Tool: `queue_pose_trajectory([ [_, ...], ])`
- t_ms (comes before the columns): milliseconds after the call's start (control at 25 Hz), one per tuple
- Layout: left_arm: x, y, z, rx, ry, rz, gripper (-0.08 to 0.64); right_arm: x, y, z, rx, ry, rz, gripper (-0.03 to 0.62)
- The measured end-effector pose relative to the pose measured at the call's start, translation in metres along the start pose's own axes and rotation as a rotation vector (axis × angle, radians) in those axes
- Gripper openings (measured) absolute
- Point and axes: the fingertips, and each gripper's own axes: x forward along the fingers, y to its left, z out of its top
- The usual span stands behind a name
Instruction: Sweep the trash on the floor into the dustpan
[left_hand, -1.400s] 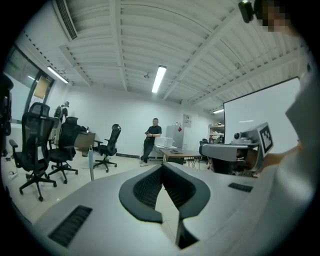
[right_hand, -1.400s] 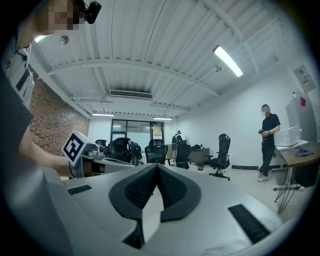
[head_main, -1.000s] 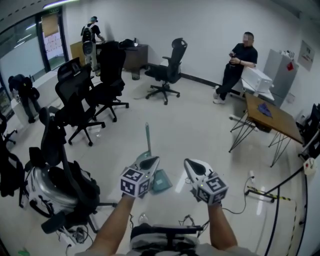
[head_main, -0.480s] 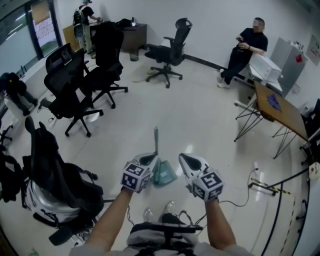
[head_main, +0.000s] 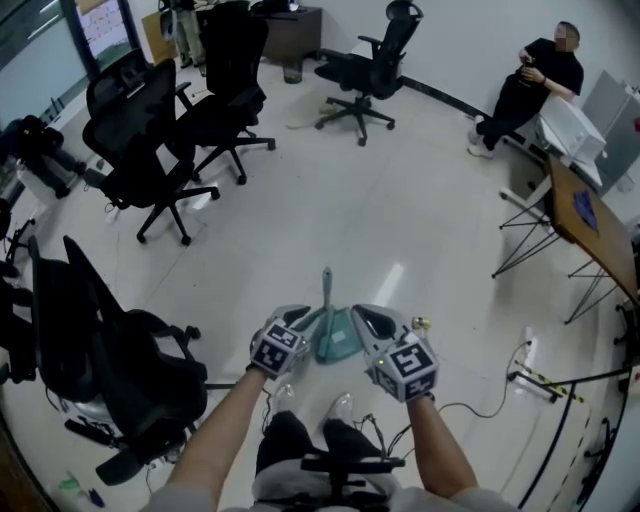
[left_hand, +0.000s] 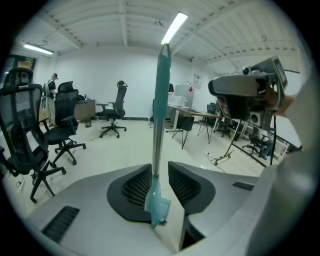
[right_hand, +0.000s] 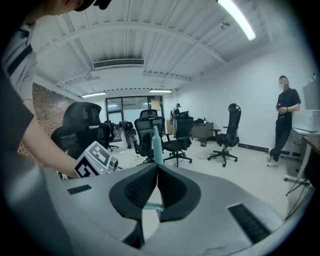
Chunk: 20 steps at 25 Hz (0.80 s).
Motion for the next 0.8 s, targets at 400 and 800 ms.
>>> queue_pose_trajectory([
  [400,0.075,0.01,-0.063,0.088,0.21,-0.216,0.236,0.057,-0.006,-0.021,0.094,0.069,-0.045,0.178],
  [800,0.107,0.006,-0.07,0.104,0.246,-0.284,0.221,0.099,-0.022,-0.03,0.132,0.083,-0.016,0.207],
])
